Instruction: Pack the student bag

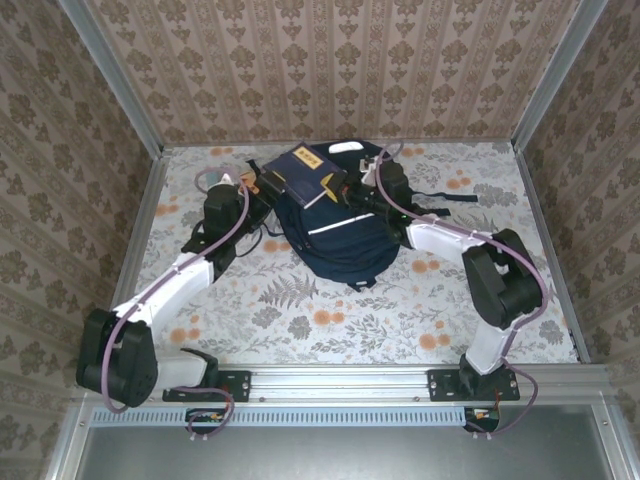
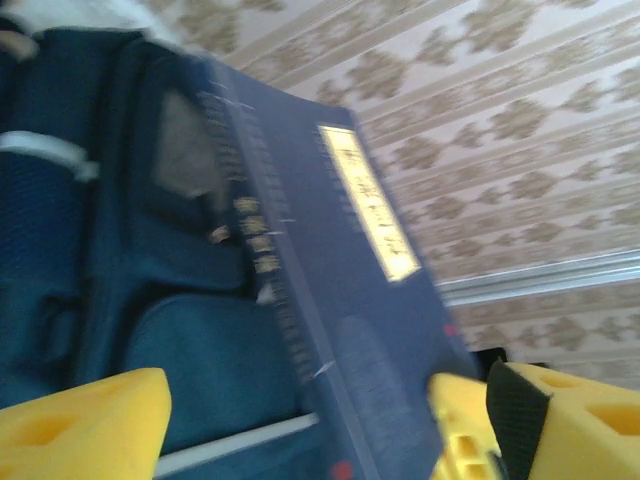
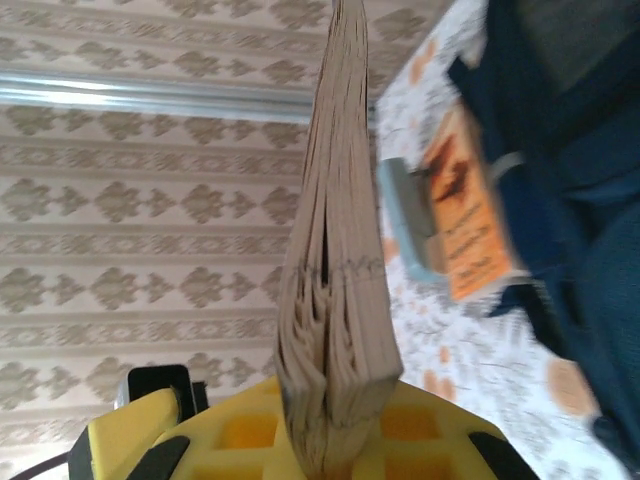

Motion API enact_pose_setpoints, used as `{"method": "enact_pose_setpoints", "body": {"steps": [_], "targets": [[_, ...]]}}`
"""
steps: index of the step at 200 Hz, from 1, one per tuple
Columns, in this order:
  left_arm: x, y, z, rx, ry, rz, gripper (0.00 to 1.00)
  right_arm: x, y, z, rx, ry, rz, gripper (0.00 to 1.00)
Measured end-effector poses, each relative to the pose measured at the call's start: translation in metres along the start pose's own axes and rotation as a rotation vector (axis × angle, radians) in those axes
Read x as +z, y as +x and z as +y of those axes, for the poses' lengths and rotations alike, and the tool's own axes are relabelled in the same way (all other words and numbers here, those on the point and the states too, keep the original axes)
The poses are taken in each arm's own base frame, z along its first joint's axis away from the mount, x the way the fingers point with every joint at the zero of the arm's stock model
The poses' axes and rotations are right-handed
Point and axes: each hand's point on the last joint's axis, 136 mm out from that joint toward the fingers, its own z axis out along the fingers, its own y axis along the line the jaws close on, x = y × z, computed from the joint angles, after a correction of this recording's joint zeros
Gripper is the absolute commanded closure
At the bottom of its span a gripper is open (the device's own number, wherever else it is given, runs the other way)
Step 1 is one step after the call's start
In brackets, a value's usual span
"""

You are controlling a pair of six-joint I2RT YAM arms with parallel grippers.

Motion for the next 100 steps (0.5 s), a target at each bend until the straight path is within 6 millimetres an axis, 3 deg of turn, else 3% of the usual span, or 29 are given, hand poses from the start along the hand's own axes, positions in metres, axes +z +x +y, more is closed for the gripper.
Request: {"method": "enact_pose_setpoints", "body": {"steps": [53, 68, 100], "targets": [[-0.007, 0.029, 0.023, 0.275, -0.17, 0.158, 0.06, -0.066, -0.038, -0.005, -0.222, 0.185, -0.148, 0.98], [-0.002, 0.038, 0.017, 0.363, -0.175, 0.215, 0.0, -0.088, -0.051, -0.007, -0.262, 0.236, -0.195, 0.98], [0.014, 0.072, -0.006, 0.571, -0.126, 0.346, 0.0, -0.143, -0.078, -0.022, -0.302, 0.366, -0.304, 0.98]]}}
